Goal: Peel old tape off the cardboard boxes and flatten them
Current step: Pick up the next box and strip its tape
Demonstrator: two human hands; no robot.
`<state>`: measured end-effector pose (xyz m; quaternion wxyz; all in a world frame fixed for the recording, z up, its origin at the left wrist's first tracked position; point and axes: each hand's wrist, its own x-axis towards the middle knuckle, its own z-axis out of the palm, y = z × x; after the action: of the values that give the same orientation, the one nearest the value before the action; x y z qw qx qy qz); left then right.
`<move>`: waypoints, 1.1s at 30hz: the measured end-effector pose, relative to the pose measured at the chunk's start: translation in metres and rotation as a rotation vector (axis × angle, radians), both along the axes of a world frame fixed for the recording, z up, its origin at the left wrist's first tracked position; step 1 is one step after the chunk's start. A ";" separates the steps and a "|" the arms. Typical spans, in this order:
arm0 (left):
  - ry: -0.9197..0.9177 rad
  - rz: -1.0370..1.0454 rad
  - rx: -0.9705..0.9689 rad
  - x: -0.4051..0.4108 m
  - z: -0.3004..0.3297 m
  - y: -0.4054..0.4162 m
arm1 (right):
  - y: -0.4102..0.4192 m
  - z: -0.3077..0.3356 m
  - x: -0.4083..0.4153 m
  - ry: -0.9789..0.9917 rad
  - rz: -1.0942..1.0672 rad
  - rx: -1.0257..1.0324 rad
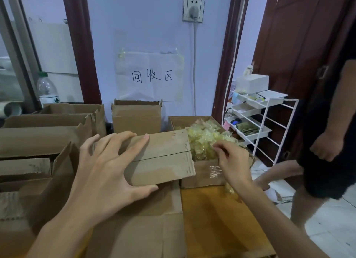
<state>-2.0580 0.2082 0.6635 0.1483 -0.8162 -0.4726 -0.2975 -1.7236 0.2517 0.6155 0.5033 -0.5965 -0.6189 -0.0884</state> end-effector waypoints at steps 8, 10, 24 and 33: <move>-0.033 0.007 0.030 -0.007 -0.009 -0.007 | -0.036 -0.034 0.021 0.041 -0.078 0.252; -0.034 0.007 0.034 -0.008 -0.010 -0.010 | -0.051 -0.052 0.037 0.033 -0.173 0.204; 0.166 -0.043 0.078 -0.010 -0.027 -0.026 | -0.072 -0.066 0.046 0.002 0.110 -0.349; 0.120 -0.055 0.075 -0.013 -0.030 -0.025 | -0.063 -0.006 0.018 0.091 0.114 0.004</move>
<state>-2.0711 0.1836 0.6331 0.1987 -0.8390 -0.4288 -0.2697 -1.7053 0.1891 0.6098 0.5363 -0.5627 -0.6282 -0.0335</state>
